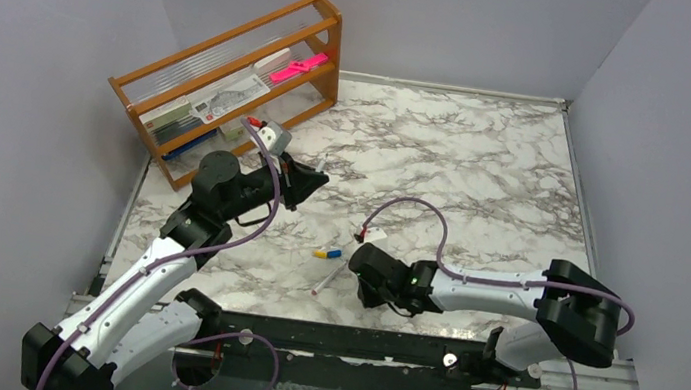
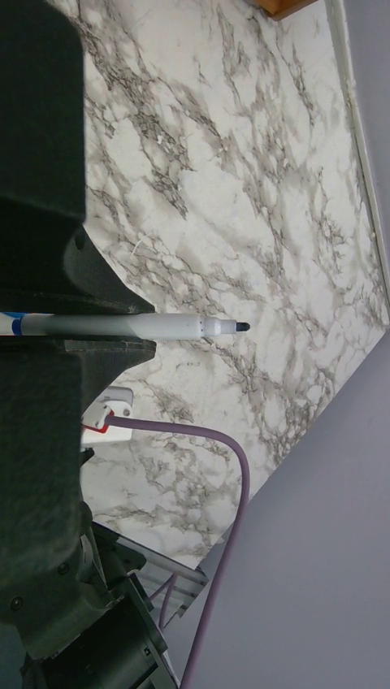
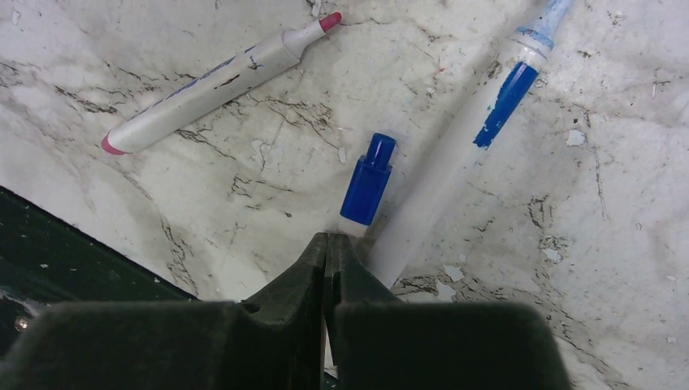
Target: Insert the pens into the pen caps
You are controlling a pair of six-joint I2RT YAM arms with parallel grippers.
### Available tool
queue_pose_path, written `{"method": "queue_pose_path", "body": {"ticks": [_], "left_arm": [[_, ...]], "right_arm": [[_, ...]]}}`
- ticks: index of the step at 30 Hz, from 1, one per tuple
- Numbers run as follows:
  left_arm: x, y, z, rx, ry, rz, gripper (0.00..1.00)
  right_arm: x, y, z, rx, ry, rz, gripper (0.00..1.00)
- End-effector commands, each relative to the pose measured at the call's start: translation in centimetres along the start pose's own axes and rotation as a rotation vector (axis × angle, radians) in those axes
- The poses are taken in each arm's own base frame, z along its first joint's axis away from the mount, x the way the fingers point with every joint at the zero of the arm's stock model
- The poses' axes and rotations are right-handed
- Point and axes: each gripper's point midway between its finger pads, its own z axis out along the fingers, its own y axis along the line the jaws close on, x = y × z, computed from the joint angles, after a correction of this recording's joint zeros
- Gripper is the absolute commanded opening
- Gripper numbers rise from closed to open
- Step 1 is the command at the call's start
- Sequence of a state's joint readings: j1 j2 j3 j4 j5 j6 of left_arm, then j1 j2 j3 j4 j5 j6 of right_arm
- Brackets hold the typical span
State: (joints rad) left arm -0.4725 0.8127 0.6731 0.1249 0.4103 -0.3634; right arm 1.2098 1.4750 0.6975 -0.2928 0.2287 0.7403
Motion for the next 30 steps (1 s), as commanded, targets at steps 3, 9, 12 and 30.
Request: {"method": "queue_pose_path", "body": {"ticks": [3, 9, 12, 30], "left_arm": [[0.1, 0.4, -0.2, -0.030, 0.000, -0.004, 0.00], [0.0, 0.4, -0.3, -0.033, 0.002, -0.002, 0.00], [0.0, 0.4, -0.4, -0.036, 0.002, 0.000, 0.00], [0.2, 0.6, -0.2, -0.039, 0.008, -0.007, 0.00]], "right_arm": [[0.1, -1.7, 0.3, 0.104, -0.005, -0.001, 0.02], [-0.1, -2.5, 0.5, 0.170, 0.009, -0.021, 0.02], [-0.1, -2.7, 0.6, 0.182, 0.012, -0.025, 0.02], [-2.5, -4.4, 1.1, 0.220, -0.019, -0.018, 0.02]]}}
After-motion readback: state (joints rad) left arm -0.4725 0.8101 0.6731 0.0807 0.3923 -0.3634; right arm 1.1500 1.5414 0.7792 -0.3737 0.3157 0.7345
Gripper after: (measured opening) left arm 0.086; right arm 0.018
